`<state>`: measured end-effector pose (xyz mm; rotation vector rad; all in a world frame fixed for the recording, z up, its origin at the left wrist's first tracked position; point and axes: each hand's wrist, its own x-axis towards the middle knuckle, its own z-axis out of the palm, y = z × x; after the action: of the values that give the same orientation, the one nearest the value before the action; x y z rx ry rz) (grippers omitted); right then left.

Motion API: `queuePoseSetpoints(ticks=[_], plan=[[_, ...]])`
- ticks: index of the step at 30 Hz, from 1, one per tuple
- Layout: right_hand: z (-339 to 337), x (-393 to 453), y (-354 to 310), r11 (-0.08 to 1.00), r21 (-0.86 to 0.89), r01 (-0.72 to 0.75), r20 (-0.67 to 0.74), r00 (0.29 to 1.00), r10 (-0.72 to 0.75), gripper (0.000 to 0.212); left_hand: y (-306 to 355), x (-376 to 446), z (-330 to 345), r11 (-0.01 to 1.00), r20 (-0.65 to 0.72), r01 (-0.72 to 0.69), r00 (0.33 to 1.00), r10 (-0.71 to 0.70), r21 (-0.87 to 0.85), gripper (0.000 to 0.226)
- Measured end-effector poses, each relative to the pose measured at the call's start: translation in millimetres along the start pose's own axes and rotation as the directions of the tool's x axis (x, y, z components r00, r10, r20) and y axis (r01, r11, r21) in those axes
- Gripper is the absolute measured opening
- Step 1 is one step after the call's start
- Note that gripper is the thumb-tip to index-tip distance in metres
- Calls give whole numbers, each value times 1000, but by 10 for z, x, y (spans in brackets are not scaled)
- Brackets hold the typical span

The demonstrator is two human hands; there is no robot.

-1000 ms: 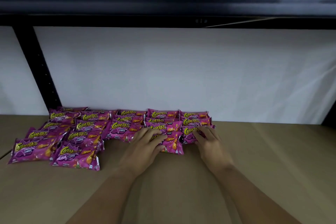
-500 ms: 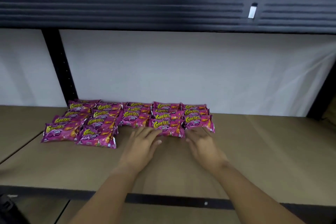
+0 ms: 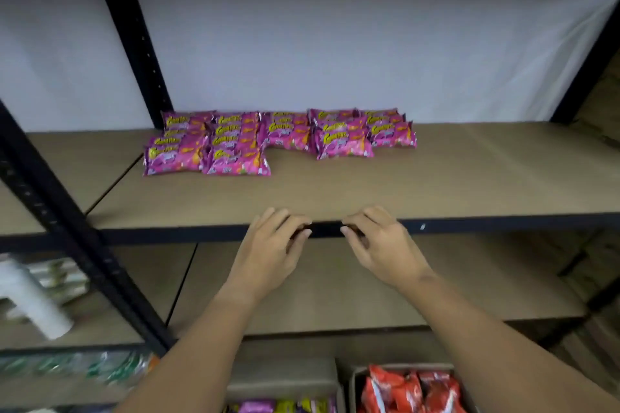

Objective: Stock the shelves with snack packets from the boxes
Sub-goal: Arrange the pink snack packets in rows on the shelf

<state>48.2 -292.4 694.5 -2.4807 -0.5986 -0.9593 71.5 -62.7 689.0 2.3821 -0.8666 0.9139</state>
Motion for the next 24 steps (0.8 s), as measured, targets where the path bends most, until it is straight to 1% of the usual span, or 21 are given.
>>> queuePoseSetpoints(ticks=[2,4,7,9,11,14,15,17,18,20,22,24], plan=[[153,-254,-147,1000,0,6,24,1000,-6,10,-21,-324,36,1000,21,5,1000,-5,-21,16],[382,-541,-222,1000,18,-6,66,998,5,9,-50,-698,161,999,68,45,997,-43,-28,16],[827,-1092,-236,997,55,-51,194,980,39,13,-141,-1349,501,988,156,151,977,-144,-33,10],[1132,-1500,-216,991,72,-114,313,946,86,13,-231,-1847,784,971,239,233,947,-216,-44,9],[1463,-1917,-158,987,76,-144,395,913,102,9,-333,-2371,1078,952,322,304,904,-280,-26,11],[2046,-2541,-36,984,37,-174,494,859,134,6,-504,-3148,1526,919,396,388,834,-385,77,18],[2263,-2762,9,982,14,-186,525,838,152,8,-559,-3379,1671,908,414,404,812,-411,108,21],[2720,-3209,106,965,-21,-260,596,772,221,24,-681,-3809,1978,894,447,419,777,-443,157,24],[2953,-3430,141,947,-39,-320,621,735,274,28,-761,-4042,2159,889,459,414,763,-455,195,25],[3404,-3872,199,901,-96,-424,649,659,380,26,-930,-4490,2544,863,469,443,725,-504,242,29],[3817,-4285,258,847,-183,-500,667,570,480,22,-1088,-4892,2933,824,489,502,667,-562,261,36],[4172,-4637,312,777,-312,-546,687,436,582,21,-1237,-5240,3293,809,503,494,635,-586,320,45]])
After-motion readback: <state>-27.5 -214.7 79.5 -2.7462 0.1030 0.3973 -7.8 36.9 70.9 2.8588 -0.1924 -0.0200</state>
